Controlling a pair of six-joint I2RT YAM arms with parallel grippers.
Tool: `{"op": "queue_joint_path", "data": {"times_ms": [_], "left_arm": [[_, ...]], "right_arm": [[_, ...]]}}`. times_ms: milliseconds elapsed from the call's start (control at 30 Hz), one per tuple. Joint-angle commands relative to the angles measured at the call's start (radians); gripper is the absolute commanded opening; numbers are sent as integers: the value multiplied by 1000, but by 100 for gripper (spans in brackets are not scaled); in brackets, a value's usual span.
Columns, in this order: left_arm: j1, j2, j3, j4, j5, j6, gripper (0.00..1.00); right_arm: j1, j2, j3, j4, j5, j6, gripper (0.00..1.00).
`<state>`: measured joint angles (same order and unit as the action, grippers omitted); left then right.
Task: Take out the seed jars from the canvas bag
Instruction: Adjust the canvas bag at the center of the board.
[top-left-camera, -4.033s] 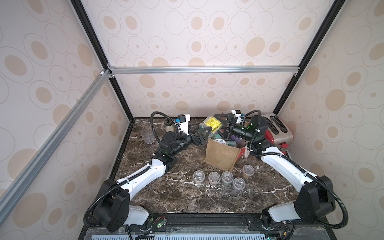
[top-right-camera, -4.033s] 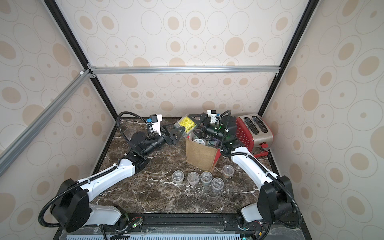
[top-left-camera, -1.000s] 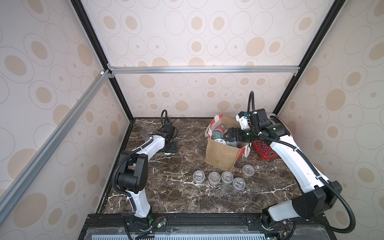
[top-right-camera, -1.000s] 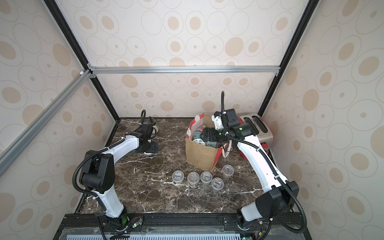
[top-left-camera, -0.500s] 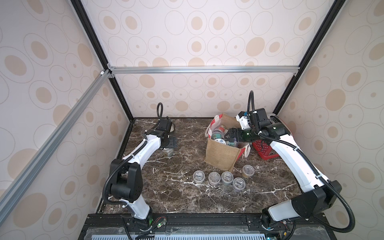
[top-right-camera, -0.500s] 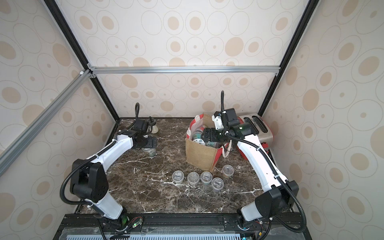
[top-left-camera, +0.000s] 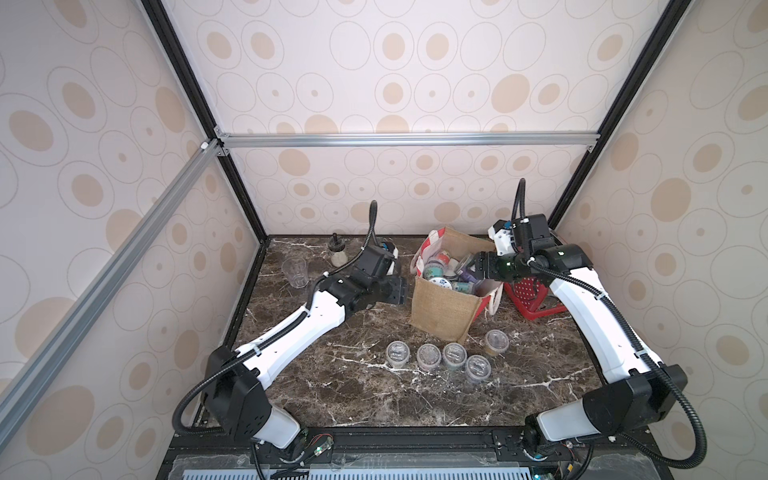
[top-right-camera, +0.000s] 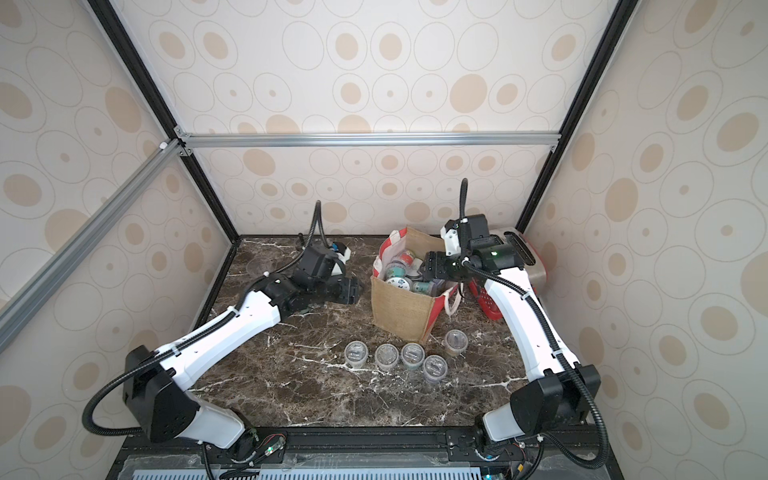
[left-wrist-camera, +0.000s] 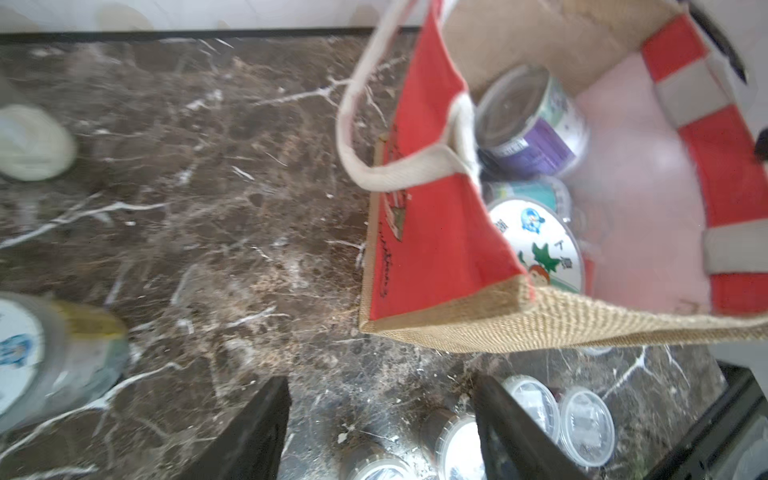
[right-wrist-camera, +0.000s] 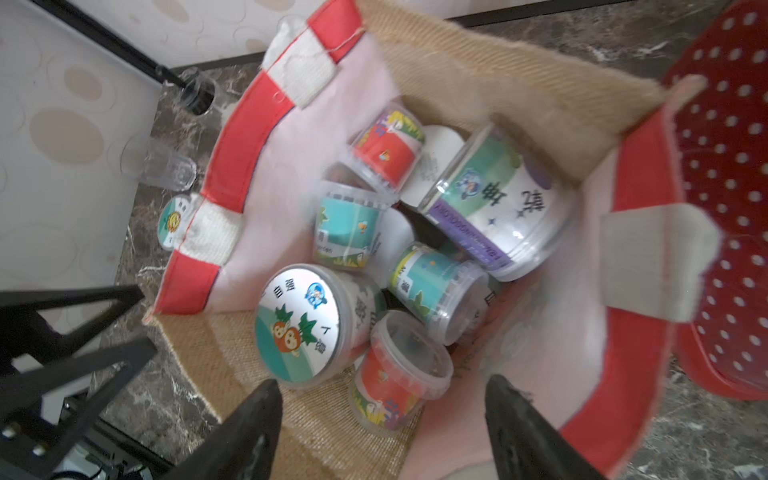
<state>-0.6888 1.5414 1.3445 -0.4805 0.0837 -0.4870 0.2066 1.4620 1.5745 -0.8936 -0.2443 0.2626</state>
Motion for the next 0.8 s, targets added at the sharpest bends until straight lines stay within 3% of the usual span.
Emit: {"op": "queue_joint_path", "data": {"times_ms": [0, 167, 367, 600, 767], "left_arm": [[-43, 90, 38, 50, 57, -29, 67], [-66, 187, 50, 113, 103, -29, 58], [-49, 249, 103, 137, 11, 20, 55], [80, 365, 296, 161, 38, 83, 54], [118, 452, 467, 90, 49, 114, 54]], "right_arm": [[-13, 6, 27, -10, -11, -19, 78], [-14, 87, 89, -76, 1, -42, 72], [9, 57, -2, -61, -60, -42, 66], [149, 33, -114, 23, -155, 26, 61], [224, 53, -126, 104, -199, 85, 62]]}}
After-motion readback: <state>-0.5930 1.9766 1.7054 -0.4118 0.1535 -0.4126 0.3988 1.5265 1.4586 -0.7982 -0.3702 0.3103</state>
